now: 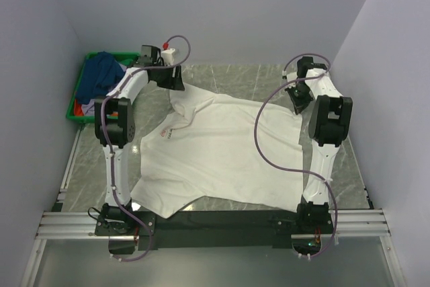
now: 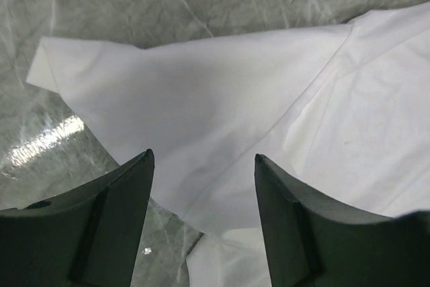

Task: Fold and stack the t-shirts
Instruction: Flatten the tshirt out

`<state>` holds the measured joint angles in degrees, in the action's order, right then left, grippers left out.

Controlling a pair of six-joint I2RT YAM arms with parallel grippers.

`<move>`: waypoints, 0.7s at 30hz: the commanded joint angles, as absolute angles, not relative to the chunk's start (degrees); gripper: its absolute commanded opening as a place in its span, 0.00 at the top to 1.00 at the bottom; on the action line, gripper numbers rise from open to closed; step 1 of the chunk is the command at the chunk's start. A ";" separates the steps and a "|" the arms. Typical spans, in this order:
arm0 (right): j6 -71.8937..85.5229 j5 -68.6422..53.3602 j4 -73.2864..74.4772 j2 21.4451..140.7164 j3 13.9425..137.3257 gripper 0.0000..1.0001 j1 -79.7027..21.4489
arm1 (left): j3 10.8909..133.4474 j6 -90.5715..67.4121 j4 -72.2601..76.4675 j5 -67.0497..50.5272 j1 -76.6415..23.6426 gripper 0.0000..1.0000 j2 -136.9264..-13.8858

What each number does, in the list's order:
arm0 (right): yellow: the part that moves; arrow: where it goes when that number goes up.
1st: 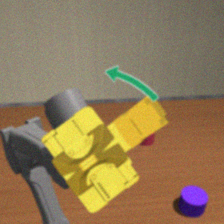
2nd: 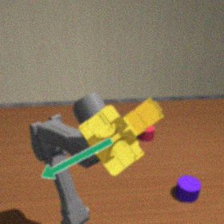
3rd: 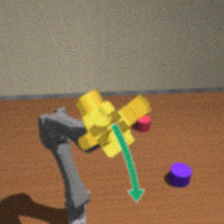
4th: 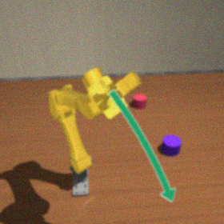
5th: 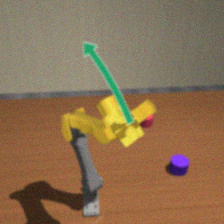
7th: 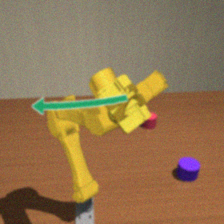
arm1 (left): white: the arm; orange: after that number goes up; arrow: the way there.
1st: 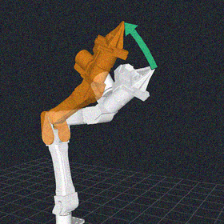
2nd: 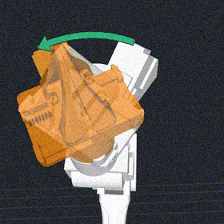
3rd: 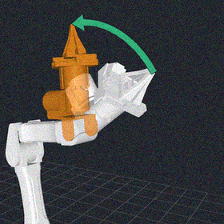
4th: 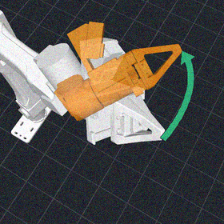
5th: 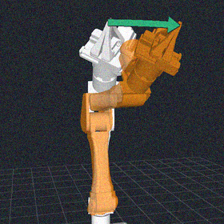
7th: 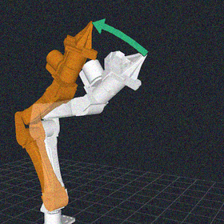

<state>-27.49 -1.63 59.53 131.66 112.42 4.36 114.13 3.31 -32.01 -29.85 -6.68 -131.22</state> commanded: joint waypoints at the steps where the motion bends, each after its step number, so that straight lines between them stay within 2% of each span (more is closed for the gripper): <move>1: -26.63 -2.55 60.56 131.66 115.05 1.00 3.96 | 114.09 2.90 -35.59 -24.53 -7.56 0.33 -132.45; 6: -26.10 -2.37 60.91 132.45 116.54 1.00 3.60 | 112.67 3.69 -36.65 -18.12 -9.22 0.37 -134.29; 11: -26.02 -1.93 61.08 133.15 118.12 1.00 3.25 | 116.54 4.30 -39.90 -15.38 -9.40 0.49 -136.84; 14: -25.84 -1.76 61.17 133.59 119.35 1.00 2.99 | 117.86 5.44 -40.52 -15.90 -9.40 0.74 -137.55; 15: -25.84 -1.67 61.08 133.68 120.14 1.00 2.81 | 118.21 5.88 -40.60 -16.17 -9.23 0.92 -137.37; 16: -25.75 -1.67 61.08 133.77 120.58 1.00 2.73 | 118.56 5.89 -40.43 -16.26 -9.14 0.99 -136.85; 21: -25.57 -2.90 62.31 131.23 120.08 1.00 2.64 | 116.38 8.52 -38.50 -22.21 -6.95 1.00 -127.83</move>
<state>-26.22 -2.07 60.90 133.43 119.00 3.11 116.09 5.78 -38.87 -18.00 -8.51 -136.55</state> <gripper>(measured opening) 0.023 0.013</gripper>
